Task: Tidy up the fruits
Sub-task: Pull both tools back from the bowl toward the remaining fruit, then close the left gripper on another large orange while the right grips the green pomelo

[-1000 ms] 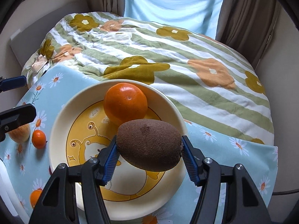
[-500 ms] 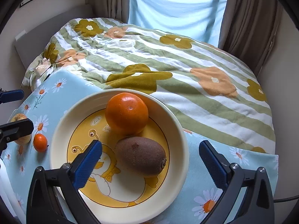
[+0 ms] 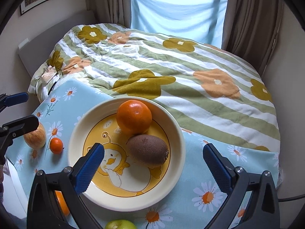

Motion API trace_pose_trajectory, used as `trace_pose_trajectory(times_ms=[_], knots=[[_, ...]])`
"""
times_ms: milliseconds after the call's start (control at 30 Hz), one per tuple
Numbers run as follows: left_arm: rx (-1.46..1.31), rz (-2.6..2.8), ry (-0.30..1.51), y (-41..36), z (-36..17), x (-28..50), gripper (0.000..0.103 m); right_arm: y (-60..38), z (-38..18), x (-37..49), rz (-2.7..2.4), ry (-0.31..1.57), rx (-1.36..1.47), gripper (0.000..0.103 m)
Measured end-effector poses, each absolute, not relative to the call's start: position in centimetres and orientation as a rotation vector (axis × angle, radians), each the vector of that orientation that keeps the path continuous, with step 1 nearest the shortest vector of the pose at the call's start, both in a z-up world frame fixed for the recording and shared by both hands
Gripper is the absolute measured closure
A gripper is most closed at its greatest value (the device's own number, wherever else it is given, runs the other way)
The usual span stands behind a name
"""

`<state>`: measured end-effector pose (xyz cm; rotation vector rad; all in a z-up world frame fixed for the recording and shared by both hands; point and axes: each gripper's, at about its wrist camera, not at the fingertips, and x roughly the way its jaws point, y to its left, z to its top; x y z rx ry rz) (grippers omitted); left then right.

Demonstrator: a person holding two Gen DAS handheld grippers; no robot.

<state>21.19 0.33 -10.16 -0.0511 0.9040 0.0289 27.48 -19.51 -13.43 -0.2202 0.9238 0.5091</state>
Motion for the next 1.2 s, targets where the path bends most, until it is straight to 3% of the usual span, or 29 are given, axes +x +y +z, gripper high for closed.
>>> trace_pose_trajectory(times_ms=[633,1200], knots=[[-0.008,-0.126,0.802,0.5,-4.5,12.1,0.0,-23.4,-6.1,14.4,0.279,0.912,-0.053,0.0],[0.039,-0.245,0.88,-2.2,-12.5,8.2,0.0,-26.1,-11.6,6.7,0.13,0.934,0.02,0.0]])
